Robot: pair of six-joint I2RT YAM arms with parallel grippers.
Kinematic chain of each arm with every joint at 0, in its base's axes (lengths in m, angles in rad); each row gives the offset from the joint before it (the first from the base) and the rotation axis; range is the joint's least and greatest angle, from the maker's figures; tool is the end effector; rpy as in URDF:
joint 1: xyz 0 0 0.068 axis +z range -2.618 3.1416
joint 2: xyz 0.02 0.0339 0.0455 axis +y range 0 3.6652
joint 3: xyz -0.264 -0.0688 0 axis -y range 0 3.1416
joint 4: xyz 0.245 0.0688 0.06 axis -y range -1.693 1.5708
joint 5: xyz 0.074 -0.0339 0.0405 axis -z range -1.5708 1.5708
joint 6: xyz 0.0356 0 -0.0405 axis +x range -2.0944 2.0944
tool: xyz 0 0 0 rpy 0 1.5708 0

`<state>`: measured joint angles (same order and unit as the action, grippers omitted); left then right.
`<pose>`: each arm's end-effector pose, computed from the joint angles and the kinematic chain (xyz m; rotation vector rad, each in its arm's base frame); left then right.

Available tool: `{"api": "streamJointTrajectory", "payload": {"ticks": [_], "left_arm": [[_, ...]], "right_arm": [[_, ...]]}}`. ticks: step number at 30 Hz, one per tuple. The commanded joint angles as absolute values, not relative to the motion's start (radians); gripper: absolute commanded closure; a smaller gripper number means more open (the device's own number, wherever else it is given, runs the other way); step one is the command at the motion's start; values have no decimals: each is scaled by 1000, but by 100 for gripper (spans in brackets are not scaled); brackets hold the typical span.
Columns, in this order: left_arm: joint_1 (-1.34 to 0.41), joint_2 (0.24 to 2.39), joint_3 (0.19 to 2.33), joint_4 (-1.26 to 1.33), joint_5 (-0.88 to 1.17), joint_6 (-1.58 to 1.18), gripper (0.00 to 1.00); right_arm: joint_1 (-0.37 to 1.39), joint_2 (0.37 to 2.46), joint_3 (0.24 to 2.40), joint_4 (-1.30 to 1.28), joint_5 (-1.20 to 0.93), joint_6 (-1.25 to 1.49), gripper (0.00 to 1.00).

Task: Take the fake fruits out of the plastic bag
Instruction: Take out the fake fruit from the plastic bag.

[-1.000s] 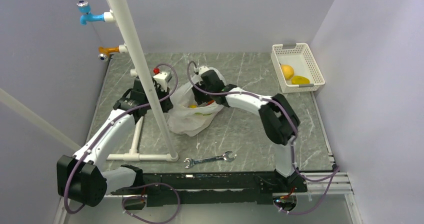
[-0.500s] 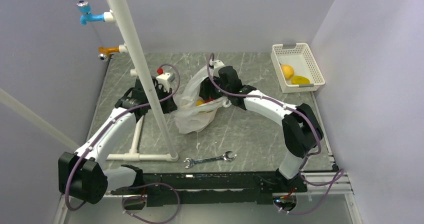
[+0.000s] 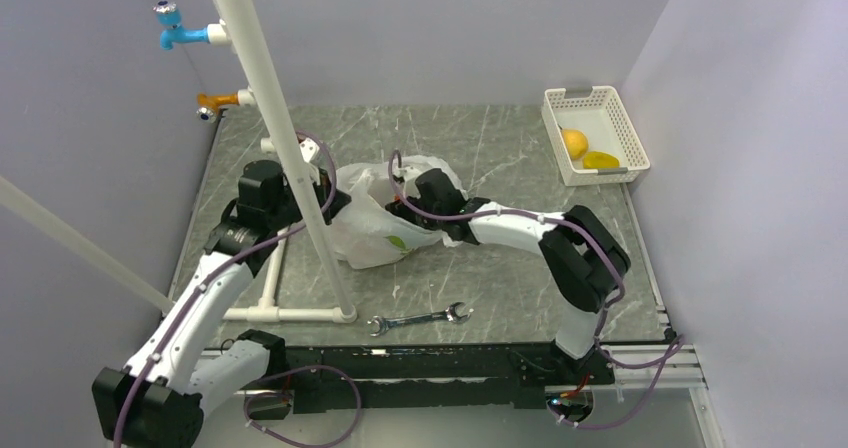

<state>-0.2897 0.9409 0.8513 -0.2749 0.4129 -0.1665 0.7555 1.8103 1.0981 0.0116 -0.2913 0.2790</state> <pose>0.2005 -0.0747 0.3267 0.4002 1.9262 -0.7005 0.2768 0.2748 0.1856 -0.7208 2.2790 0.8522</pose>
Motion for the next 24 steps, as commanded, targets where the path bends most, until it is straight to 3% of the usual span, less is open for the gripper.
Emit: {"api": "streamJointTrajectory", "payload": {"ticks": [1,8,16,21,24], "left_arm": [[-271,1022,898,-305,396,-177,100],[-272,1082,916,-326,479,-171,100],[-274,1070,915,-357,417,-156,100],[-274,1063,914,-362,402,-155,100],[-275,1071,916,-361,413,-158,100]], "right_arm": [[753,1659,1085,113,-368,215,100],[689,1609,1092,272,-454,415,100],[519,1666,1031,757,-819,926,100],[518,1615,1003,765,-860,937,100],[517,1537,1036,615,-809,827,100]]}}
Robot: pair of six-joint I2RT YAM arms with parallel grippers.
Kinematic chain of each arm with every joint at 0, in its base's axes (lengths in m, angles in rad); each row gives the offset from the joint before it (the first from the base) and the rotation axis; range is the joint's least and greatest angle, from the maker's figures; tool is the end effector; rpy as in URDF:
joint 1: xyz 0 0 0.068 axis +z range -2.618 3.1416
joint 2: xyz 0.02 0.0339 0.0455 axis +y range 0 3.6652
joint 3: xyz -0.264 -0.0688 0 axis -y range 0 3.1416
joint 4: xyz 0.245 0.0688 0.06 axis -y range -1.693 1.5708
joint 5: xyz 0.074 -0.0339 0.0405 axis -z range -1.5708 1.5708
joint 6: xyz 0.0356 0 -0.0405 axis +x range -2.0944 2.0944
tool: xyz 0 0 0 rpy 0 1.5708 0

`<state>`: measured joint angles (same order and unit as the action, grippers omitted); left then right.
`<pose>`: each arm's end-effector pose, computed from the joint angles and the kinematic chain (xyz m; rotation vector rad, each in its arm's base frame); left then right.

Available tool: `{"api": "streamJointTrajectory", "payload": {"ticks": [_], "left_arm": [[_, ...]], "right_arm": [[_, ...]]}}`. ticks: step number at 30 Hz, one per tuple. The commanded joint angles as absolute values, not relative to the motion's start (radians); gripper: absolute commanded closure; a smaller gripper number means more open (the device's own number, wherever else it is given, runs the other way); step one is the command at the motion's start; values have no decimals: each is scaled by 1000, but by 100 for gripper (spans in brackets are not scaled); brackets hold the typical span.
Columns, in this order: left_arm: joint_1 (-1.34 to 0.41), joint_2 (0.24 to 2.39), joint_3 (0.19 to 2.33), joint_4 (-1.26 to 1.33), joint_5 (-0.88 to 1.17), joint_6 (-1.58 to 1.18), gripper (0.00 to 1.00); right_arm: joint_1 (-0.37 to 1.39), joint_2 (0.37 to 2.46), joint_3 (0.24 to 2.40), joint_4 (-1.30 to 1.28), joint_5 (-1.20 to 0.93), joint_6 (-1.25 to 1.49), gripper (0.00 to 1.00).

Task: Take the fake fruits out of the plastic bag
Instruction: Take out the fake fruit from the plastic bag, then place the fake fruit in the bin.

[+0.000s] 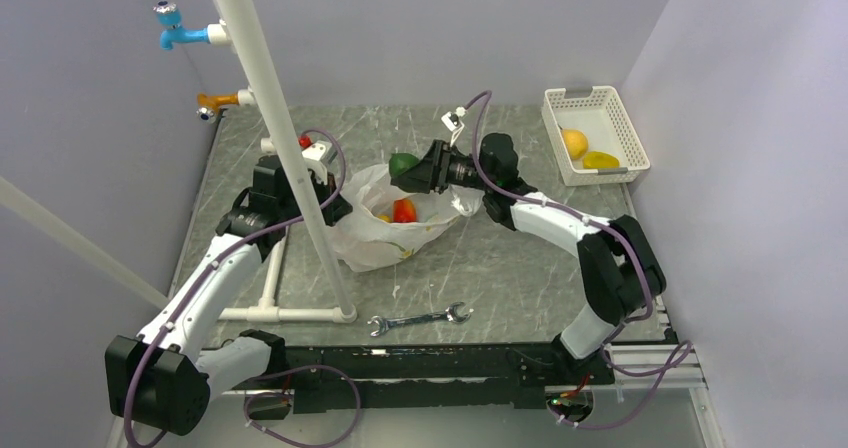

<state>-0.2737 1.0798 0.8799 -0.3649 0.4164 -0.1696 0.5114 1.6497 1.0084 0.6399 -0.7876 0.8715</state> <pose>0.2248 -0.0781 0.2994 0.3611 2.1324 -0.7026 0.3122 0.2041 0.2781 -0.3917 1.8089 1.6357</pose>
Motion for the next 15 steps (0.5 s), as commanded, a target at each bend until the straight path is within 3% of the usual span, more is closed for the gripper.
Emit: {"api": "streamJointTrajectory", "payload": {"ticks": [1,10,13,15], "left_arm": [[-274,1075,917,-361,415,-158,100],[-275,1089,919,-369,397,-151,100],[-275,1073,917,-368,388,-150,100],[-275,1065,917,-371,383,-148,100]], "right_arm": [[517,1519,1063,561,-790,794,100],[449,1419,1281,355,-543,622,100],[412,1403,1335,201,-311,486,100],[401,1401,1361,108,-38,392,100]]}}
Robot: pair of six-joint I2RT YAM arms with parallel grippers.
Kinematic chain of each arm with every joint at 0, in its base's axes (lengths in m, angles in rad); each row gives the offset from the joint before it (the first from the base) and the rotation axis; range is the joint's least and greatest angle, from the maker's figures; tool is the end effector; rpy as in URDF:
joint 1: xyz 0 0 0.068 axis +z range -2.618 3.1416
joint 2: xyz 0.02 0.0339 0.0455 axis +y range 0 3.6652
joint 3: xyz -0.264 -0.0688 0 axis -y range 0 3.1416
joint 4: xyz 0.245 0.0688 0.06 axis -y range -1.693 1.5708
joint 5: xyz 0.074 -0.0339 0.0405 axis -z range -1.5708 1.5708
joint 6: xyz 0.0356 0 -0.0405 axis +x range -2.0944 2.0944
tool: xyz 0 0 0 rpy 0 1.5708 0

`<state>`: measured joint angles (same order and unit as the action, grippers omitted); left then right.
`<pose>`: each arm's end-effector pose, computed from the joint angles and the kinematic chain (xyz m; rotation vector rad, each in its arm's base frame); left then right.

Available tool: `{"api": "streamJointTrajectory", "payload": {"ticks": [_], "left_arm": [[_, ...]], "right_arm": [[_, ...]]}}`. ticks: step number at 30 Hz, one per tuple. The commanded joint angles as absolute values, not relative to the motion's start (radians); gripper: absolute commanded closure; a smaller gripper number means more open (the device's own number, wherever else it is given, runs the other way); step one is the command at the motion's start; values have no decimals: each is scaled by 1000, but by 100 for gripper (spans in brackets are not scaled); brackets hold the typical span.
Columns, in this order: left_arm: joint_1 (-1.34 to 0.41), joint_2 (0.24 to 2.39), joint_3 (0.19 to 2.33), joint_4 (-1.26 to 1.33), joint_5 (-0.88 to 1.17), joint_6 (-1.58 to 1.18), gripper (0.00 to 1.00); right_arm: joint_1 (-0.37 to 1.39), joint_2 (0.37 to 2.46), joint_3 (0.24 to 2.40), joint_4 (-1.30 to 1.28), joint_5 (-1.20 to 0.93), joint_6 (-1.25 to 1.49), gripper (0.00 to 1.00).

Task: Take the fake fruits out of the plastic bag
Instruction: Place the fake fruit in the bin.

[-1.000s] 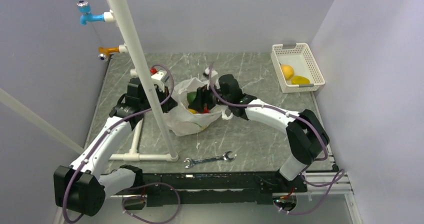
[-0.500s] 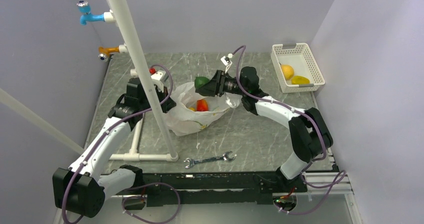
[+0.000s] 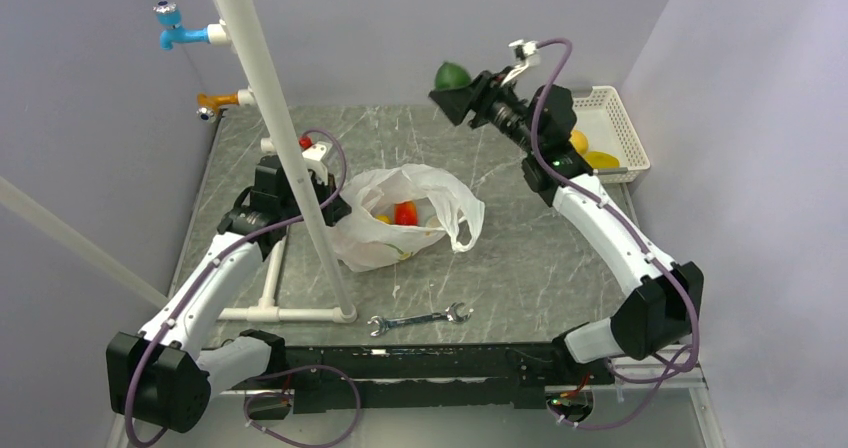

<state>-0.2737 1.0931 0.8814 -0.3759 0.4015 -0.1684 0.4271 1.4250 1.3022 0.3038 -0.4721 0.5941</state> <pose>0.2269 -0.0782 0.2959 0.3507 2.1571 -0.6864 0.2992 0.1540 0.4233 -0.2973 1.4861 1.1593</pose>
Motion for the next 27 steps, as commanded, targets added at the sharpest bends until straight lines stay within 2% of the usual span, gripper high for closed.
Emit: {"api": "streamJointTrajectory", "payload": {"ticks": [1,4,10,16,21,25,27], "left_arm": [[-275,1063,917,-371,383,-149,100],[-275,1059,916,-370,391,-151,100],[-275,1062,921,-371,406,-154,100],[-274,1057,915,-362,413,-158,100],[-275,1064,916,-363,404,-156,100],[-275,1068,919,-367,399,-153,100],[-275,1068,917,-365,399,-154,100]], "right_arm": [[392,1401,1359,80,78,353,100],[346,1403,1307,84,300,266,100],[227,1524,1280,63,445,178,100],[119,1742,1401,-16,492,162,100],[27,1924,1584,-149,527,190,100],[-70,2000,1663,-222,442,265,94],[-102,2022,1676,-217,404,274,87]]}}
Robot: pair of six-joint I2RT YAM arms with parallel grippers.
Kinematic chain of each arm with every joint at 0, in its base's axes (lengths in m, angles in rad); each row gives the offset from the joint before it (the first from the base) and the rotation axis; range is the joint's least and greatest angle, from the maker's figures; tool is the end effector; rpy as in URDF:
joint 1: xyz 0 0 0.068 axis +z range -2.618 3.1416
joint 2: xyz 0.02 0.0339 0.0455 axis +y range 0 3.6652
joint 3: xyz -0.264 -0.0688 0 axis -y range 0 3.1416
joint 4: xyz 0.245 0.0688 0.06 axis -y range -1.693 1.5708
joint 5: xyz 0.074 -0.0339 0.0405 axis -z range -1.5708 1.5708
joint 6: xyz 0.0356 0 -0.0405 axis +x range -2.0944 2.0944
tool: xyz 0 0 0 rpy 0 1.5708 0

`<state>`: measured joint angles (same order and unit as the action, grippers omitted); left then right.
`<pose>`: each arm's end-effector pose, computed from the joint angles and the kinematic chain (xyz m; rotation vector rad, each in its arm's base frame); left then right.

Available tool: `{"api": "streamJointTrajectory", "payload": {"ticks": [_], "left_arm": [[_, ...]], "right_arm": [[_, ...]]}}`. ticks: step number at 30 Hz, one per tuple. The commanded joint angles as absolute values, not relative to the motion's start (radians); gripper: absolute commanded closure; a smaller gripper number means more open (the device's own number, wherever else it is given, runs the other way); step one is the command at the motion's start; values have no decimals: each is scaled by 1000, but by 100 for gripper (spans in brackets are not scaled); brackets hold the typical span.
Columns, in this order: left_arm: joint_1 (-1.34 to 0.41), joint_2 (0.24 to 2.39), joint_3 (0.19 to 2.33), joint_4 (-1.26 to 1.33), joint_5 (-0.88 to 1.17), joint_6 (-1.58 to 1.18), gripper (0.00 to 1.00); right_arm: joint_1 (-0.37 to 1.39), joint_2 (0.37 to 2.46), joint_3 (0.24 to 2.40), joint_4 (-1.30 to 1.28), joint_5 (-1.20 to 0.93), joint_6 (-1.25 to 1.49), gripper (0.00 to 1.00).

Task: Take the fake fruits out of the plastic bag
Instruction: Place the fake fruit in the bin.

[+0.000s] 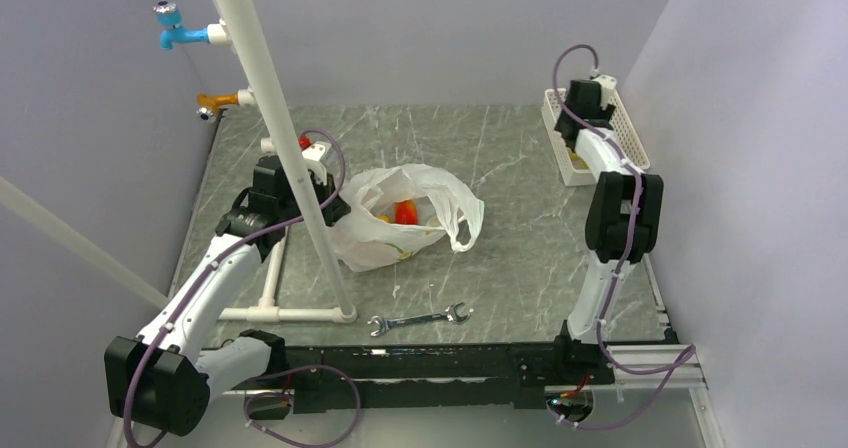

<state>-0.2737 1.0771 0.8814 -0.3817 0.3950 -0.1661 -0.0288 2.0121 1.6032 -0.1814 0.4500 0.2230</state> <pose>0.2239 -0.0771 0.2989 0.3505 2.1466 -0.6780 0.4689 -0.0290 0.2508 0.5187 2.0530 -0.3701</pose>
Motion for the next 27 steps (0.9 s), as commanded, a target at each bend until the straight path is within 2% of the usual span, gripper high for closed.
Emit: {"api": "streamJointTrajectory", "payload": {"ticks": [1,4,6,8,11,16,20,22,27], "left_arm": [[-275,1067,916,-364,404,-154,100],[-274,1070,917,-363,412,-156,100],[-275,1071,918,-366,409,-154,100],[-275,1066,918,-366,406,-154,100],[-275,1063,915,-363,406,-155,100],[-275,1068,917,-365,407,-155,100],[-274,1067,913,-360,408,-155,100],[-275,1070,916,-362,409,-151,100],[-275,1068,912,-353,418,-151,100]], "right_arm": [[-117,2035,1690,-219,401,277,82],[-139,2099,1770,-264,411,265,57],[-147,2140,1838,-298,431,248,33],[-149,2165,1879,-329,445,236,14],[-148,2155,1872,-326,424,228,2],[-129,2094,1833,-343,408,236,1],[-28,1931,1710,-314,312,227,3],[48,1828,1629,-284,214,229,6],[244,1587,1419,-175,-101,280,24]]}}
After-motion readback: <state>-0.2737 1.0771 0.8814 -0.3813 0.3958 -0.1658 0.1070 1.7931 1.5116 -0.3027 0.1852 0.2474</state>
